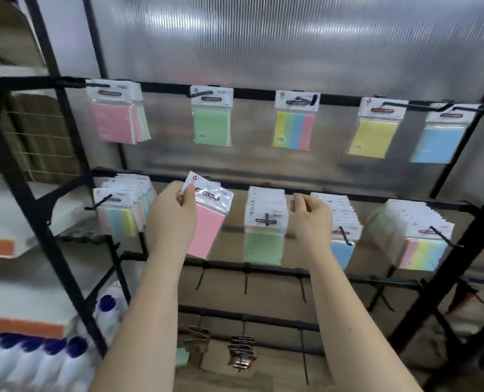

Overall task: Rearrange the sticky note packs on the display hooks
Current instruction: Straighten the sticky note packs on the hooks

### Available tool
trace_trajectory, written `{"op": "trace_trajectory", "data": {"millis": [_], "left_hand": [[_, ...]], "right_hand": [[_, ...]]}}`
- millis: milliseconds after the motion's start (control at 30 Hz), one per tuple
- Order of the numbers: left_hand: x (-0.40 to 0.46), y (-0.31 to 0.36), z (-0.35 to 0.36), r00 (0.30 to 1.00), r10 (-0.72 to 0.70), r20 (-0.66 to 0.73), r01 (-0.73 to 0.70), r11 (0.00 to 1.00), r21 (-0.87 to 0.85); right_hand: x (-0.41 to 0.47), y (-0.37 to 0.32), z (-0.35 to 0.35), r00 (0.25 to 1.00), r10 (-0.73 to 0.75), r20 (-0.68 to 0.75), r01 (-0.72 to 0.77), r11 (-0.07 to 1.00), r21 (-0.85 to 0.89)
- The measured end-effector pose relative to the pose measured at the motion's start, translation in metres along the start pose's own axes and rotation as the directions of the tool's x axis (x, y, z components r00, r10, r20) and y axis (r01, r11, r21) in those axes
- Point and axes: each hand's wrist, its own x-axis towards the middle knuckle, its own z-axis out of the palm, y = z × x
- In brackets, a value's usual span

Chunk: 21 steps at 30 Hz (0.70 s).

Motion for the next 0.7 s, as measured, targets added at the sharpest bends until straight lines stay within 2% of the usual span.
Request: {"op": "trace_trajectory", "data": {"millis": [133,300,400,567,700], "left_hand": [[0.020,-0.033,-0.046,1.000,0.018,0.024,-0.018,1.000,-0.019],[0.042,-0.060,-0.091,0.997,0.024,0.068,-0.015,0.991,-0.131],[0.050,-0.071,-0.106,0.997,0.024,0.078,-0.011,0.987,-0.162],[0.065,-0.077,-0.120,0.999,0.028,0.027,-0.024,0.988,-0.154],[0.084,-0.078,-0.126,0.998,0.052,-0.040,-0.060,0.970,-0.235]], "right_hand": [[-0.046,-0.009,0.041,1.000,0.027,-0.006,-0.027,1.000,0.012],[-0.077,-0.028,0.065,0.989,0.078,-0.122,-0.081,0.997,-0.015],[-0.085,-0.035,0.077,0.987,0.071,-0.143,-0.081,0.995,-0.066],[-0.088,-0.042,0.101,0.998,0.052,-0.030,-0.055,0.991,-0.120],[-0.080,-0.042,0.123,0.998,0.048,0.049,-0.043,0.993,-0.107]]}}
